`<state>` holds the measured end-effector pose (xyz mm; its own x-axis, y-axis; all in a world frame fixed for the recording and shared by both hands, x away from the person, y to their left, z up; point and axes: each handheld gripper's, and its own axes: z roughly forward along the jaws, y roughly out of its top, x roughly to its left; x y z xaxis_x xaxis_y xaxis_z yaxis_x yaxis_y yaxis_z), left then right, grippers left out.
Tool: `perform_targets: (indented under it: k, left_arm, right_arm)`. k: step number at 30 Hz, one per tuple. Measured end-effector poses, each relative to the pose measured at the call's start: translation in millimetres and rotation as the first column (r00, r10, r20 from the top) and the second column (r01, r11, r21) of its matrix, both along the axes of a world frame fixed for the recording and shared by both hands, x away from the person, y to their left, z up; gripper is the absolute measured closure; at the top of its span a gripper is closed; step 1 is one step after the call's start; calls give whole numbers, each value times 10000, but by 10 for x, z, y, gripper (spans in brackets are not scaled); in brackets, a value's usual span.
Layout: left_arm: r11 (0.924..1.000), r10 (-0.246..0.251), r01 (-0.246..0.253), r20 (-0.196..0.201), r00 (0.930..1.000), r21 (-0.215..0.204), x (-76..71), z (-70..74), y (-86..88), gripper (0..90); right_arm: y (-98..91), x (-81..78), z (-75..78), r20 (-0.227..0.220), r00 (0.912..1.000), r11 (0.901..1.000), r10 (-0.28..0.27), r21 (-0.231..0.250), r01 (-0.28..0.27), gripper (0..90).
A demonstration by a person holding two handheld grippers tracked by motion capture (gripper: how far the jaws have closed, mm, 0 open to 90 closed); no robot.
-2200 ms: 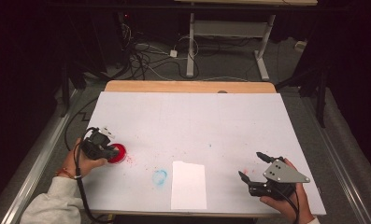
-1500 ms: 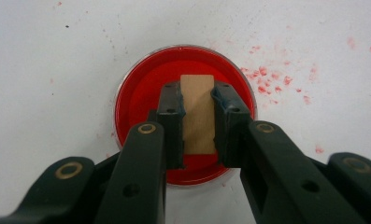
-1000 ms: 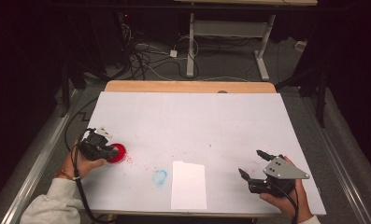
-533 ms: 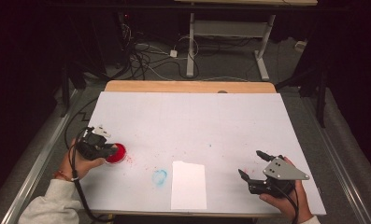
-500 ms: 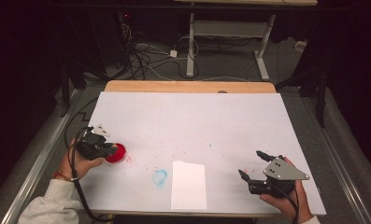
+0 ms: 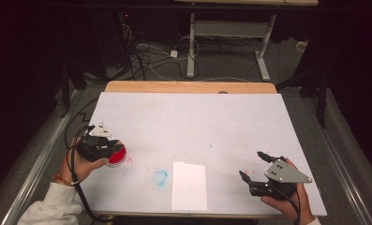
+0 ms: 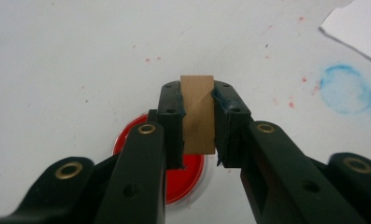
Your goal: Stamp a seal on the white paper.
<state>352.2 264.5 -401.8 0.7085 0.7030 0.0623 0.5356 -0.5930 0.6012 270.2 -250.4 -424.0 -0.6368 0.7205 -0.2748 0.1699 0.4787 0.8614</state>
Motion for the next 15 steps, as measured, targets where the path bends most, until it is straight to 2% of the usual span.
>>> perform_targets:
  k: [7,13,15]
  left_arm:
    - [9984,-510,520,405,9979,-228,-63,96,-170,739]
    - [9918,-1204,1230,698,9903,-345,-130,166,-374,739]
    - [9877,-1495,1525,754,9859,-352,-158,186,-457,739]
  right_arm:
    - [-22,-7,9,87,10000,10000,-48,78,47,185]
    - [-16,6,5,100,9999,9999,-120,95,119,184]
    - [3,0,-4,106,9999,9999,-118,-38,118,182]
